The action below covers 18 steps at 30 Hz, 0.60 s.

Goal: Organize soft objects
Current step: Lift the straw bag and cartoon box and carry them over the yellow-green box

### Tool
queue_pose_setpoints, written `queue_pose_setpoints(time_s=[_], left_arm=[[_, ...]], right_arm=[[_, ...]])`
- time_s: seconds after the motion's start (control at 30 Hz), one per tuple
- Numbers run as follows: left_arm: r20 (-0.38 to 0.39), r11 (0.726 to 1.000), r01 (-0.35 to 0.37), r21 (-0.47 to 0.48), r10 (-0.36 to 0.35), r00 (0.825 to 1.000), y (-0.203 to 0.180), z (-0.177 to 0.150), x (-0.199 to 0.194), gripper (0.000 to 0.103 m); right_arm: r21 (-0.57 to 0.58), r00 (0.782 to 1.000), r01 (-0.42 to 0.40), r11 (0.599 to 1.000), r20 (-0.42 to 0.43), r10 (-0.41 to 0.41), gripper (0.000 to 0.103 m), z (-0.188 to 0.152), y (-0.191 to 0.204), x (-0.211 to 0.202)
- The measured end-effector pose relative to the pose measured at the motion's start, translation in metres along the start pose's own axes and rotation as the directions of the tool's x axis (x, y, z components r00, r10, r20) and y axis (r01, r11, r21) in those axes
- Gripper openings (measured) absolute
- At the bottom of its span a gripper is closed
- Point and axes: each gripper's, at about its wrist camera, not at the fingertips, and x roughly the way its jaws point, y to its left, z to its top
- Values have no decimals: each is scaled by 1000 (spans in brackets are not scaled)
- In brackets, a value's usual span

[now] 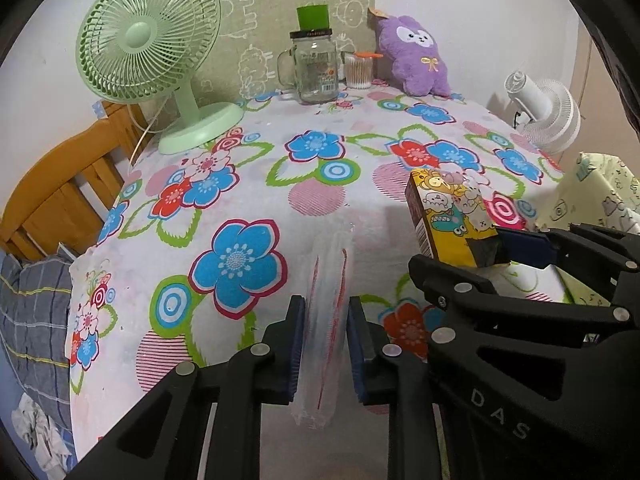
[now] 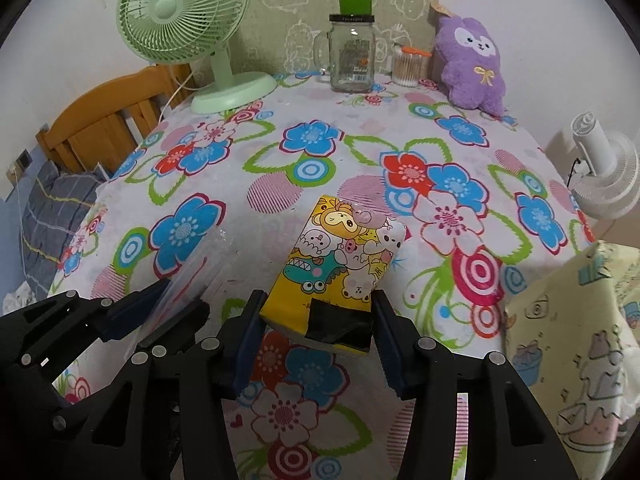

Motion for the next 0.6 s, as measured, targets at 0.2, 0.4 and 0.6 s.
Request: queue_pose_setpoints(time_s=[0.2, 0.4, 0.6], left_arm=[[22, 1000, -5, -1, 5, 1000, -9, -2, -14, 18], [46, 1000, -7, -2, 7, 999, -18, -3, -30, 17], [74, 1000, -2, -6, 3, 997, -29, 0, -47, 18]], right_arm=[[-2, 1000, -2, 1000, 23, 2, 54, -6, -3, -17], [-2, 999, 1, 1000, 51, -1, 54, -9, -8, -36], [-7, 996, 17, 1000, 85, -16, 54, -12, -15, -58]])
